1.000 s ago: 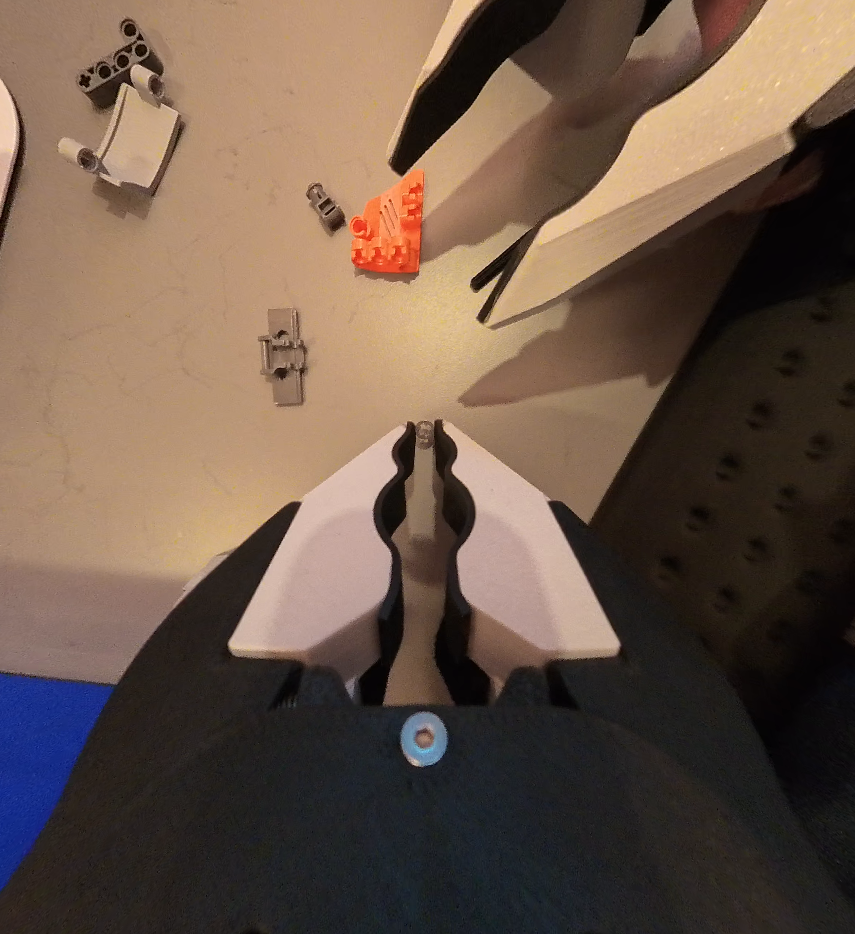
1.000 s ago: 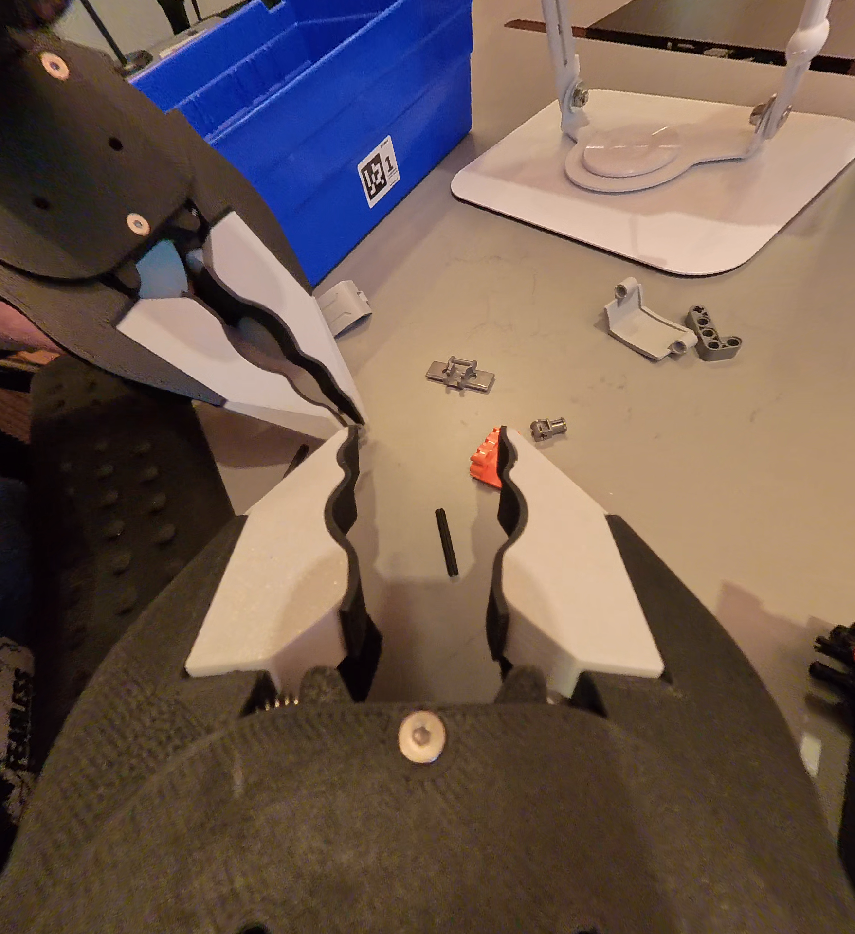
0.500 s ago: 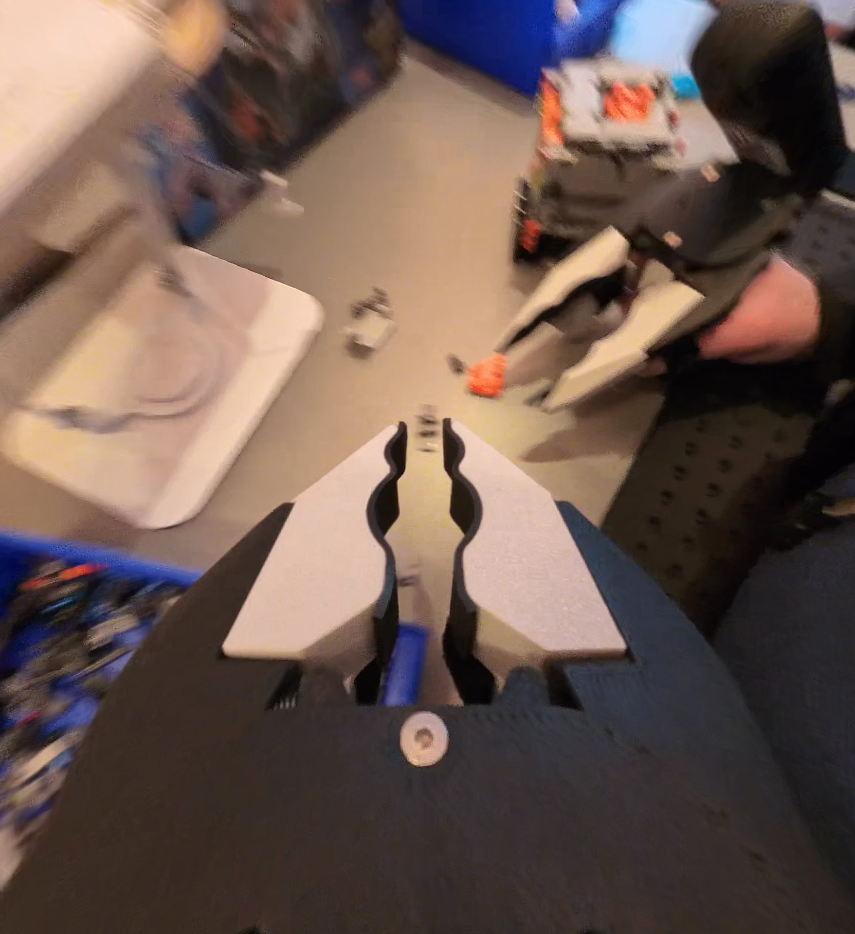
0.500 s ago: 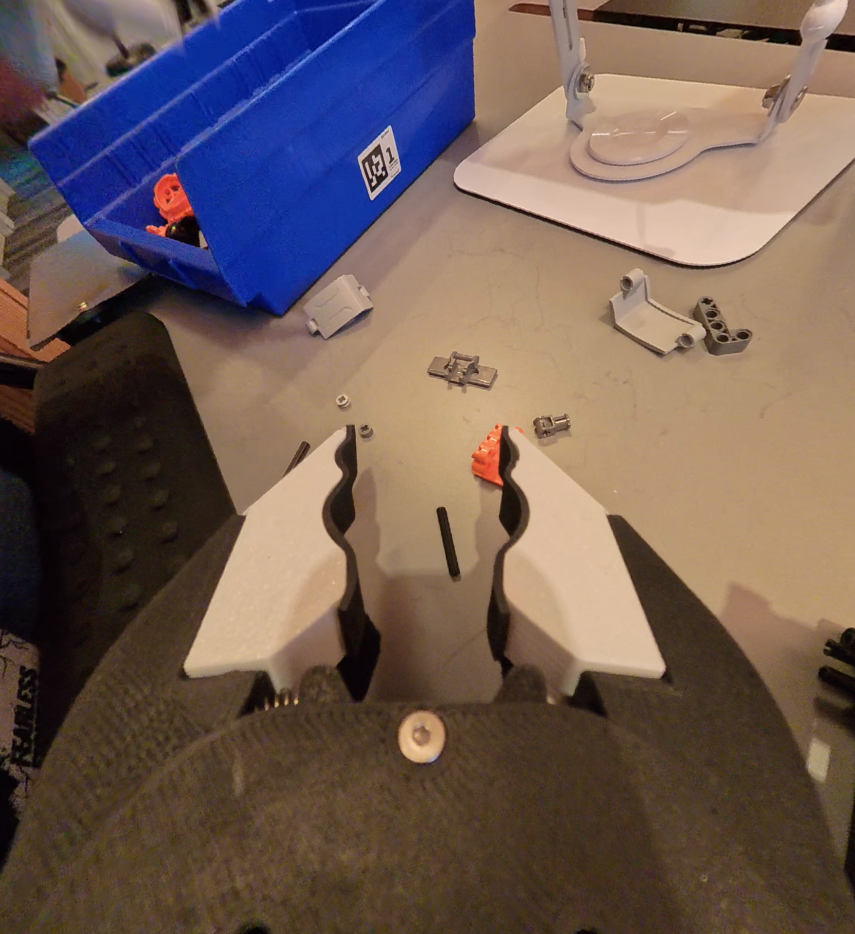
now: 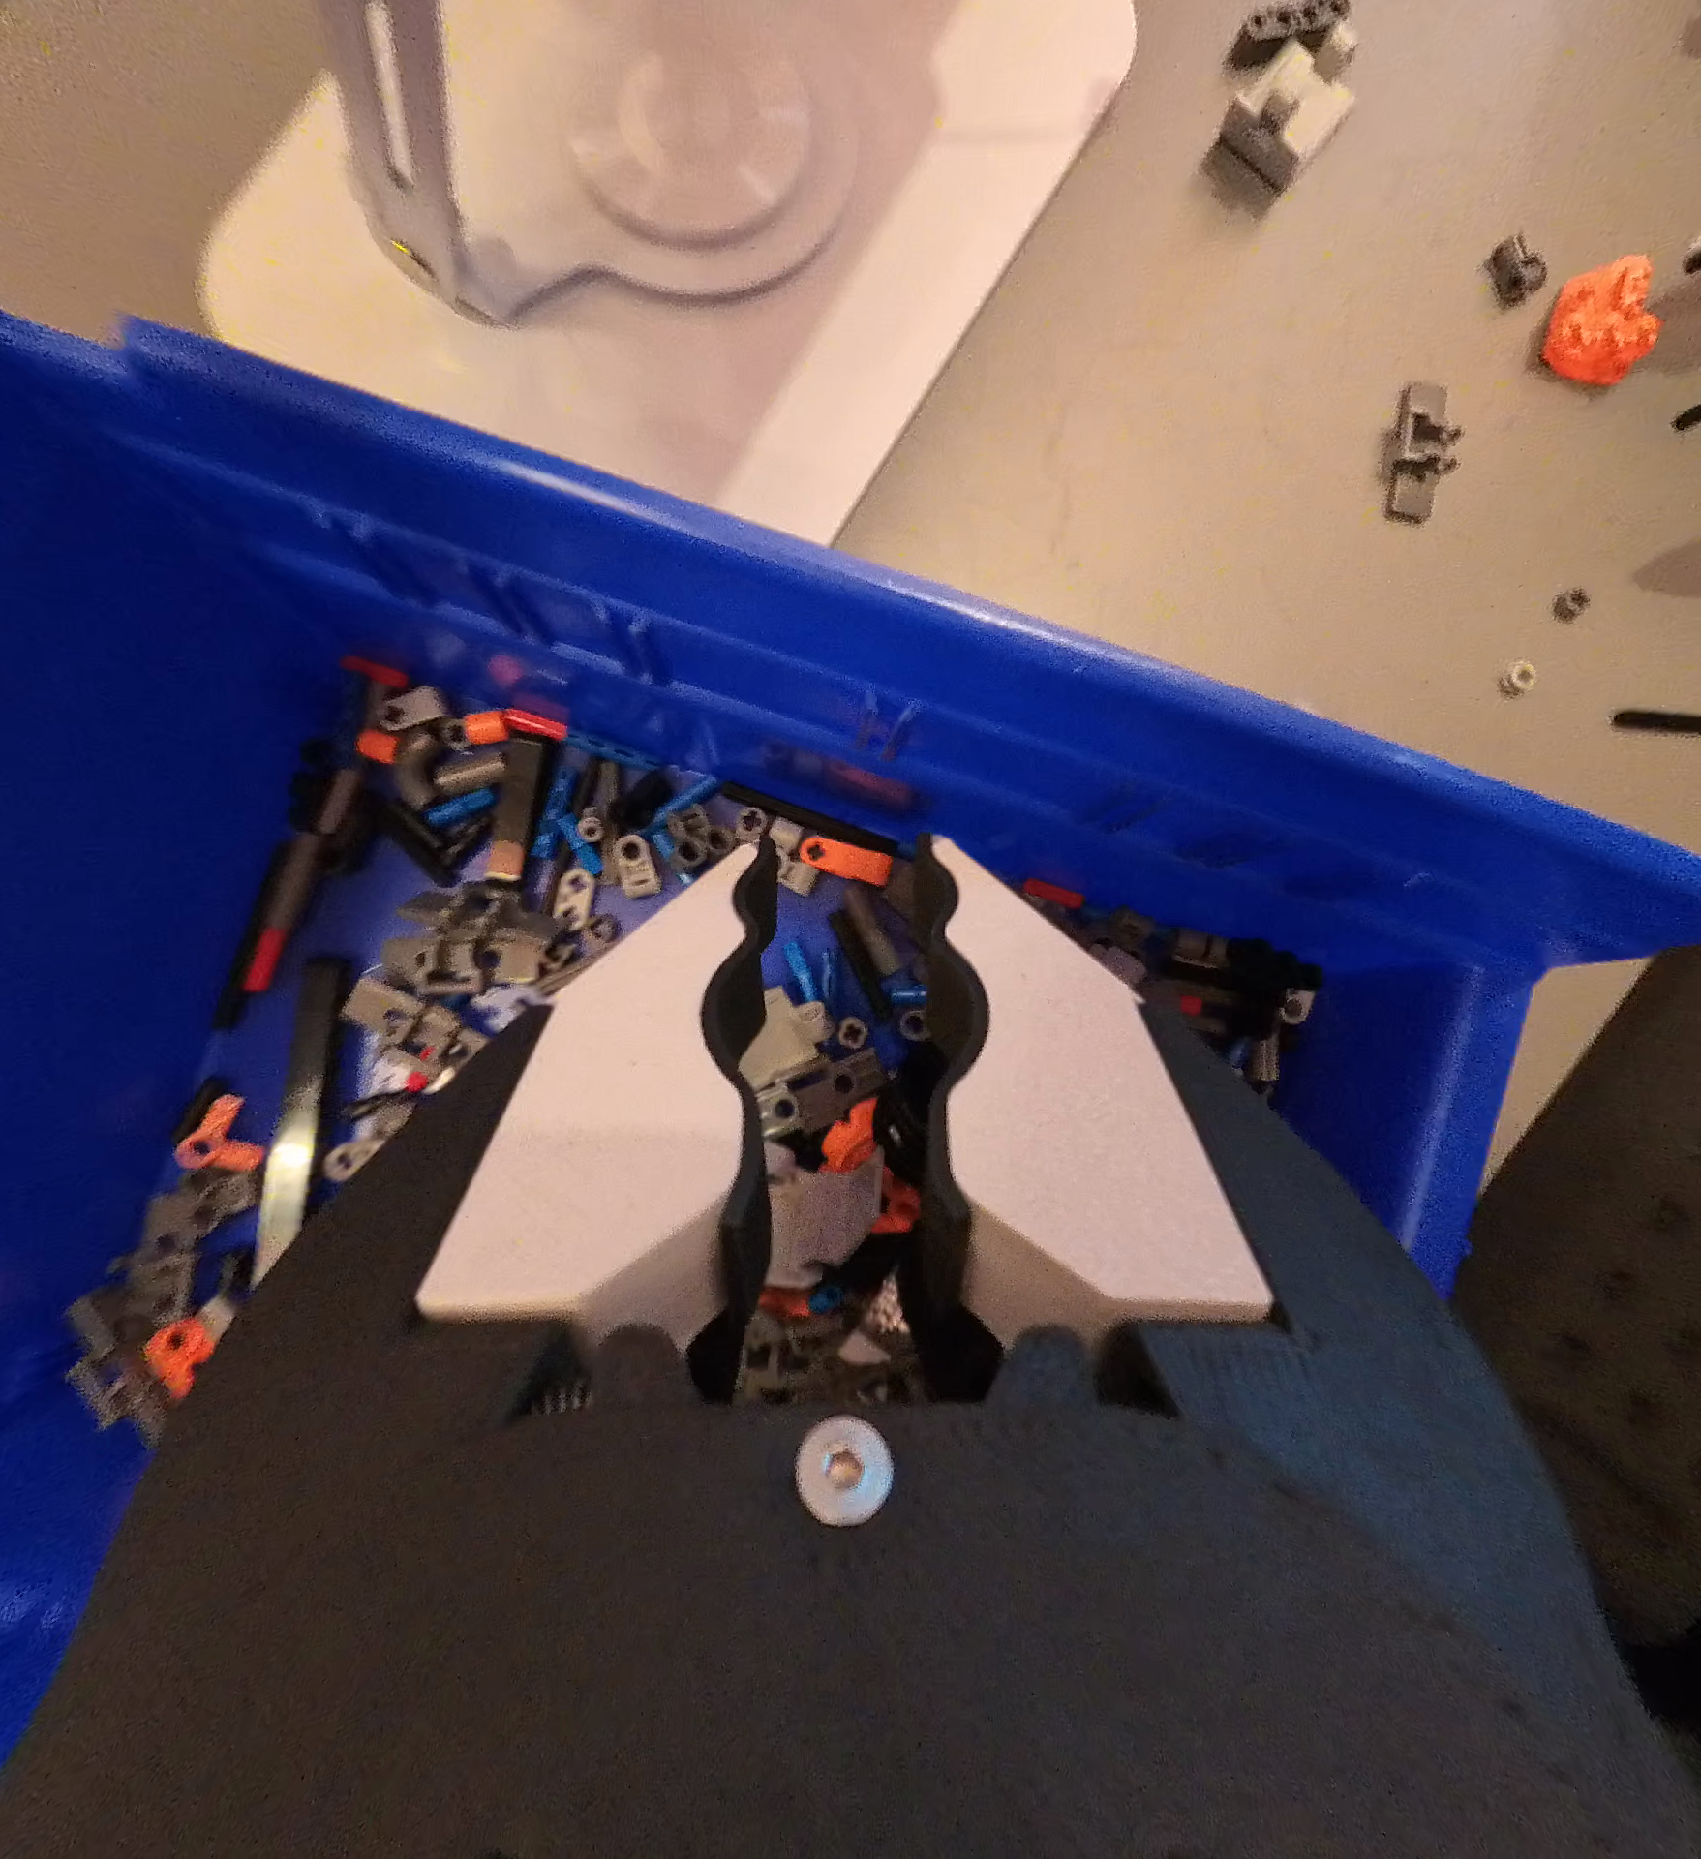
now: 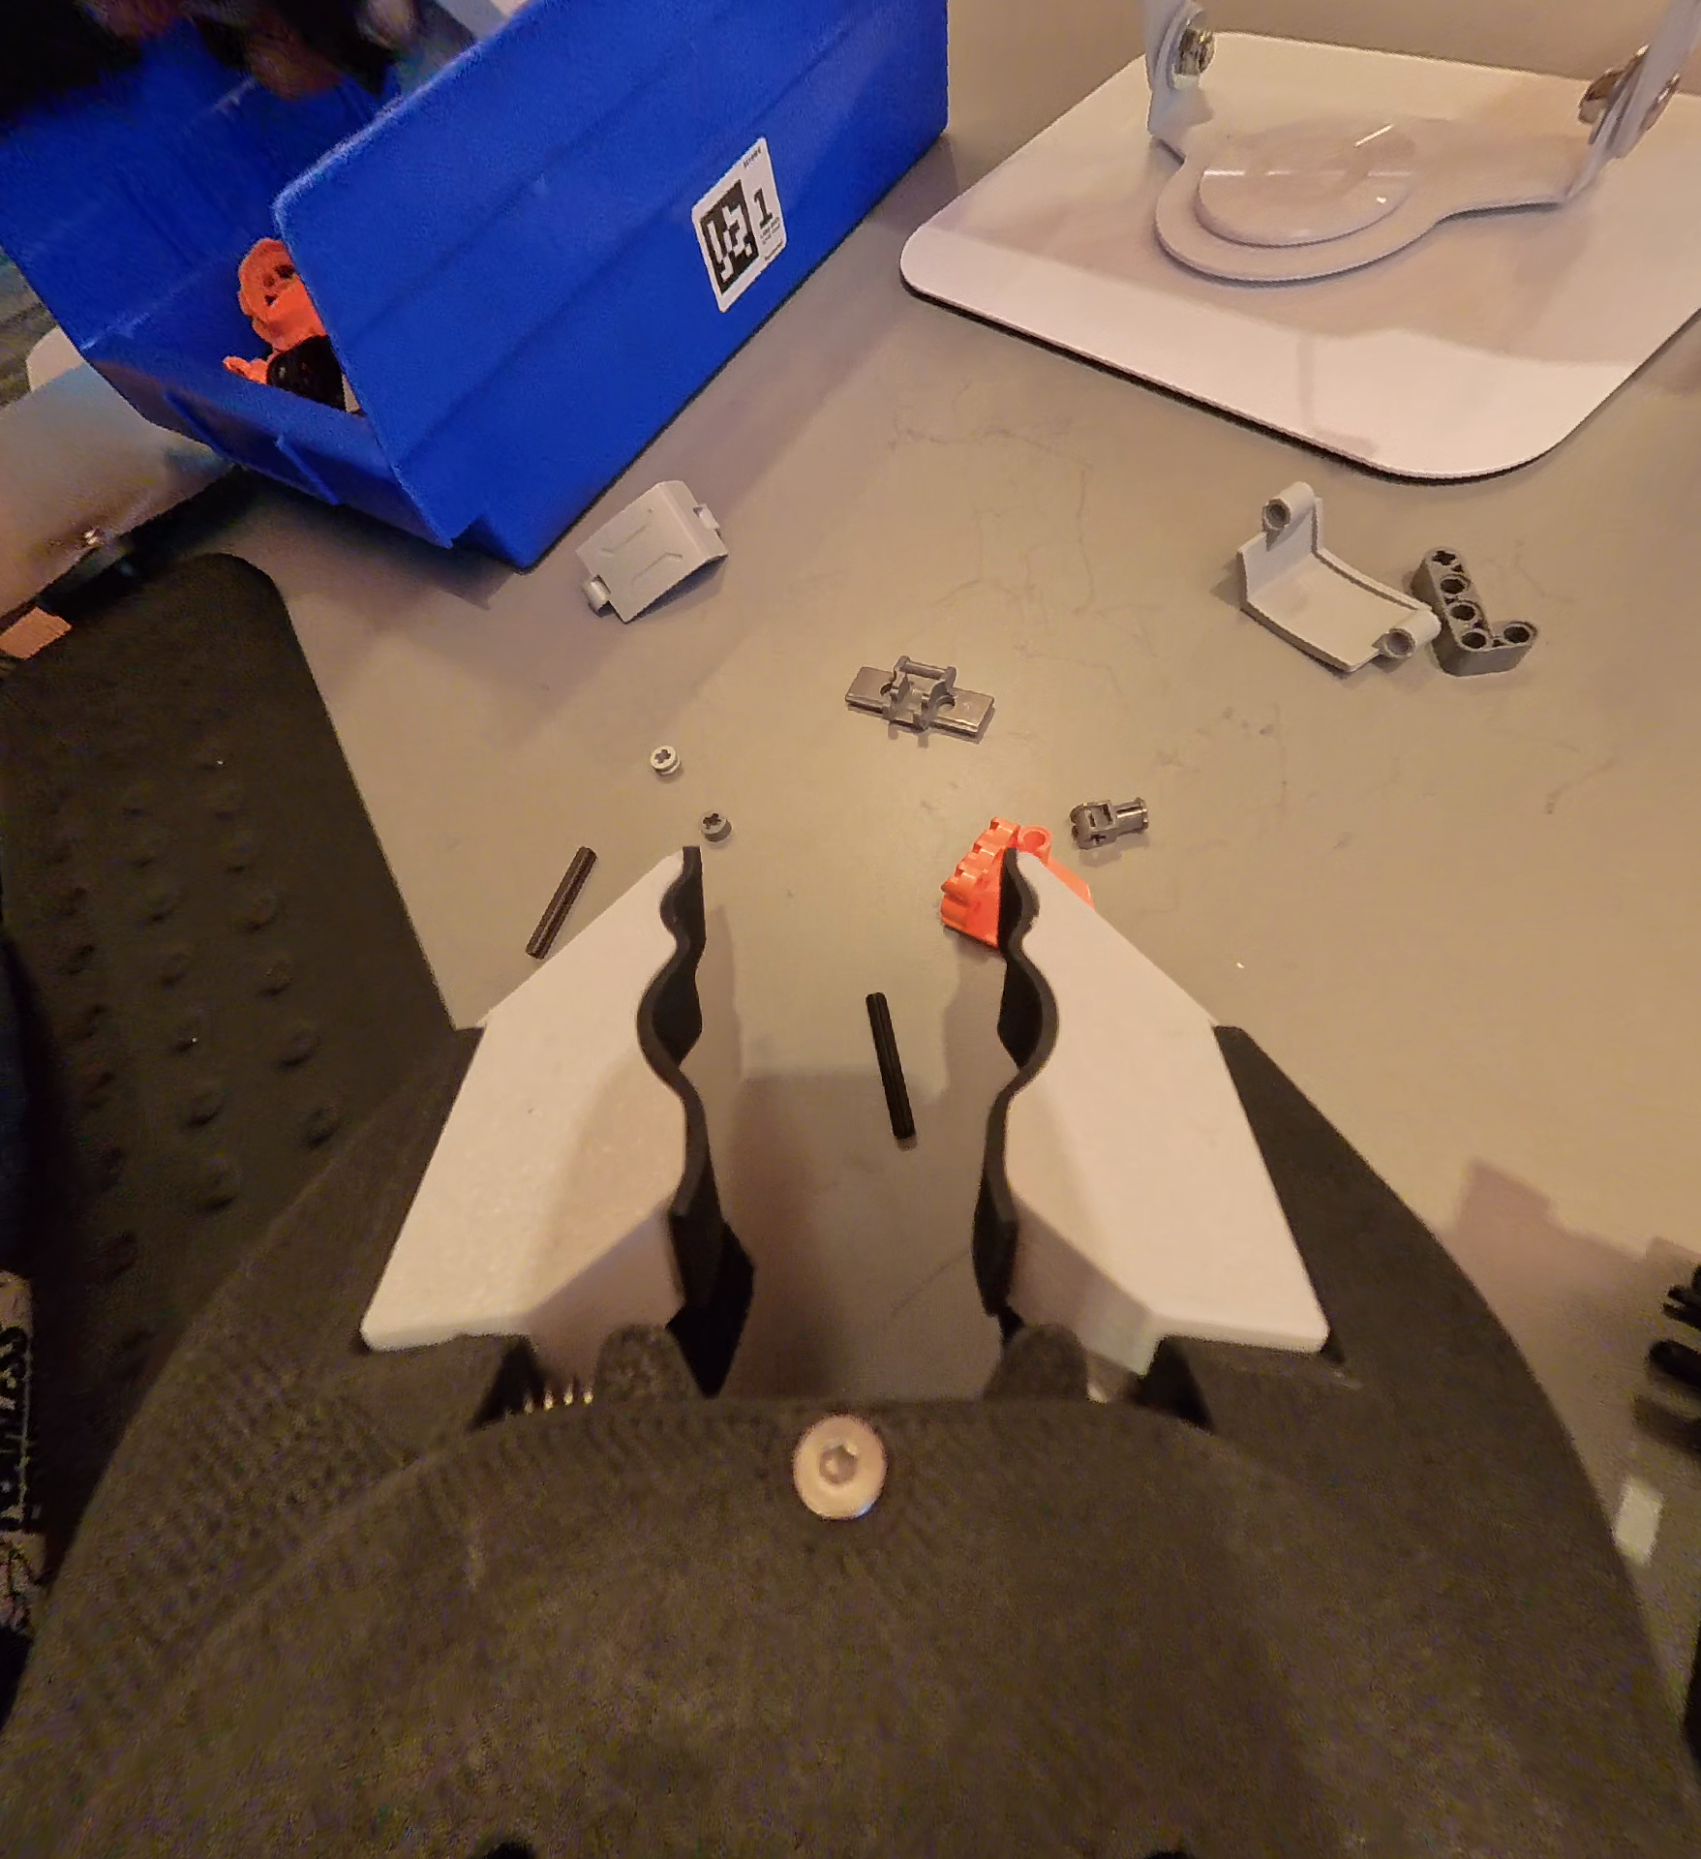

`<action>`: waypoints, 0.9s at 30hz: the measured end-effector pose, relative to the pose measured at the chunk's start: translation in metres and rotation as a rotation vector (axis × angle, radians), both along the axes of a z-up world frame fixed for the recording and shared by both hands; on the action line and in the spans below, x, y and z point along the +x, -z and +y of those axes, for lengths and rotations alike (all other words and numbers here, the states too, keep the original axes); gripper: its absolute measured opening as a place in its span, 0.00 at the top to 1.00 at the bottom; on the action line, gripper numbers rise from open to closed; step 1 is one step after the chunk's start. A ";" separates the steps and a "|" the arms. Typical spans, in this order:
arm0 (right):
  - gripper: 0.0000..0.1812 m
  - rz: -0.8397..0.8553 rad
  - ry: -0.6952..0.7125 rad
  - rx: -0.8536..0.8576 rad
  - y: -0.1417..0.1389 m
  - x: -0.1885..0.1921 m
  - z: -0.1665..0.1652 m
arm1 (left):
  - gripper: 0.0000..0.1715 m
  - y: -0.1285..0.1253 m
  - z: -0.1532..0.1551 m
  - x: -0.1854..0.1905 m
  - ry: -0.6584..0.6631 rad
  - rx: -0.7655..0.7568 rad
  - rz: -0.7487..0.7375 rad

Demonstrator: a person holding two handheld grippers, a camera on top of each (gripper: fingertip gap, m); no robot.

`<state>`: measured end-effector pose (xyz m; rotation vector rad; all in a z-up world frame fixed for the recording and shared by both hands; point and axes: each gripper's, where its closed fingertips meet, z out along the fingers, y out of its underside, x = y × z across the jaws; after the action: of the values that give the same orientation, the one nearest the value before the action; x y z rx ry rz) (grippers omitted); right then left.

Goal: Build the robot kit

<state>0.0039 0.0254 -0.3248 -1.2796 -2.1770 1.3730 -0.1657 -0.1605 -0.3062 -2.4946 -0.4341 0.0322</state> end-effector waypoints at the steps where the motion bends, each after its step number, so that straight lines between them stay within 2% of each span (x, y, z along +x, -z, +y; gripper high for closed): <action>1: 0.69 -0.003 0.001 0.003 0.001 0.000 0.000 | 0.84 0.007 0.003 0.005 0.031 0.003 -0.051; 3: 0.69 -0.008 0.000 0.012 0.002 0.000 0.000 | 0.82 0.021 0.003 0.009 0.044 -0.042 -0.124; 8: 0.69 -0.037 -0.013 0.034 0.008 0.000 -0.003 | 0.81 0.039 0.003 0.009 0.078 -0.156 -0.133; 11: 0.69 -0.046 -0.016 0.039 0.010 0.001 -0.003 | 0.98 0.041 0.000 0.005 0.070 -0.193 -0.119; 15: 0.69 -0.054 -0.017 0.044 0.012 0.001 -0.003 | 1.00 0.050 -0.026 -0.008 0.067 -0.314 -0.076; 18: 0.68 -0.059 -0.018 0.049 0.013 0.001 -0.004 | 1.00 0.049 -0.050 -0.025 0.013 -0.388 -0.052; 21: 0.68 -0.061 -0.016 0.048 0.013 0.000 -0.003 | 0.99 0.036 -0.043 -0.029 -0.006 -0.288 -0.079; 24: 0.68 -0.065 -0.017 0.053 0.014 0.001 -0.004 | 0.92 0.025 -0.029 -0.032 0.006 -0.210 -0.087; 27: 0.68 -0.067 -0.018 0.054 0.015 0.001 -0.004 | 0.86 0.032 -0.014 -0.027 0.032 -0.184 -0.134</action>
<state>0.0045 0.0217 -0.3393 -1.3071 -2.2590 1.2867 -0.1923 -0.1750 -0.3382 -2.6949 -0.4648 -0.1132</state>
